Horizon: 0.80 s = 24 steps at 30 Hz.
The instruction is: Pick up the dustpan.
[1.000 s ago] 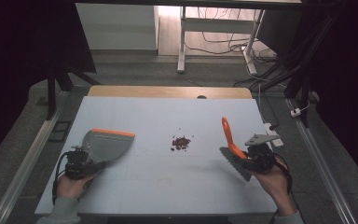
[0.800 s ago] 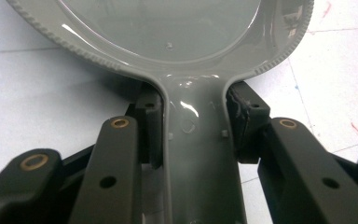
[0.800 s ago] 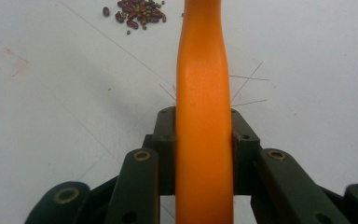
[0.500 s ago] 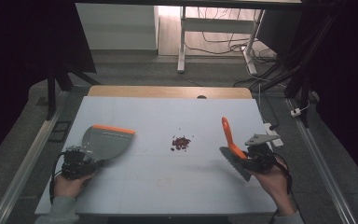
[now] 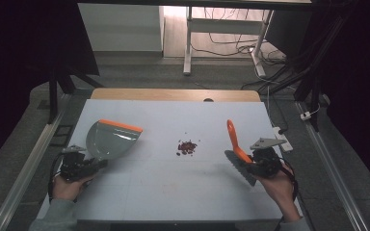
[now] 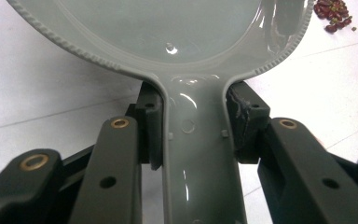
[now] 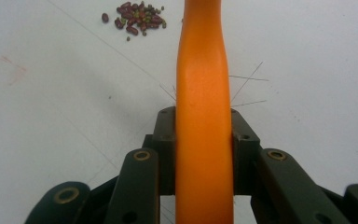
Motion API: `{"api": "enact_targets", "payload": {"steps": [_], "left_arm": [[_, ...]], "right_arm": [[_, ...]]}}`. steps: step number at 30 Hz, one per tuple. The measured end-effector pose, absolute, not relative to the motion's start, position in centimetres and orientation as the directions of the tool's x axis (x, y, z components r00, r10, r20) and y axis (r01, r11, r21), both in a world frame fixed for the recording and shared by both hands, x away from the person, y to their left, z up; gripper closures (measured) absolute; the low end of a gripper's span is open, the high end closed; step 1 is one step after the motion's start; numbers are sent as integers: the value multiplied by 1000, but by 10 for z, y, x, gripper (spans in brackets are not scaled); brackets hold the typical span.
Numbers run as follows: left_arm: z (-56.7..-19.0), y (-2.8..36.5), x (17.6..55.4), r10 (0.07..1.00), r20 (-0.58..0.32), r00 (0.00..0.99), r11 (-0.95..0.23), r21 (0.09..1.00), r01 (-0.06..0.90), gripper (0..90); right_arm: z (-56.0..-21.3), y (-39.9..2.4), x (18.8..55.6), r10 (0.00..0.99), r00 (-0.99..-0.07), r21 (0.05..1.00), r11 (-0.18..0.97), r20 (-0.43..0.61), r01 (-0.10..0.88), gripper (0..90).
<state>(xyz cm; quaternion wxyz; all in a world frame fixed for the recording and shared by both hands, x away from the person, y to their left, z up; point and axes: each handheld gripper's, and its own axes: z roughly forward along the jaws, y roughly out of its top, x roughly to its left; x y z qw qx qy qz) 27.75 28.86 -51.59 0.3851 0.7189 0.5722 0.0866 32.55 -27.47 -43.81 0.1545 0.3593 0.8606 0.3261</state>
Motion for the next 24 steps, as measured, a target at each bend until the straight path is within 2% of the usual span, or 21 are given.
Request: {"api": "enact_targets", "payload": {"steps": [24], "left_arm": [[-496,274,269,833,-263,486,-142,748,648,615]], "right_arm": [[-439,-284,326,738,-675,702,482,-2,524,703]]}}
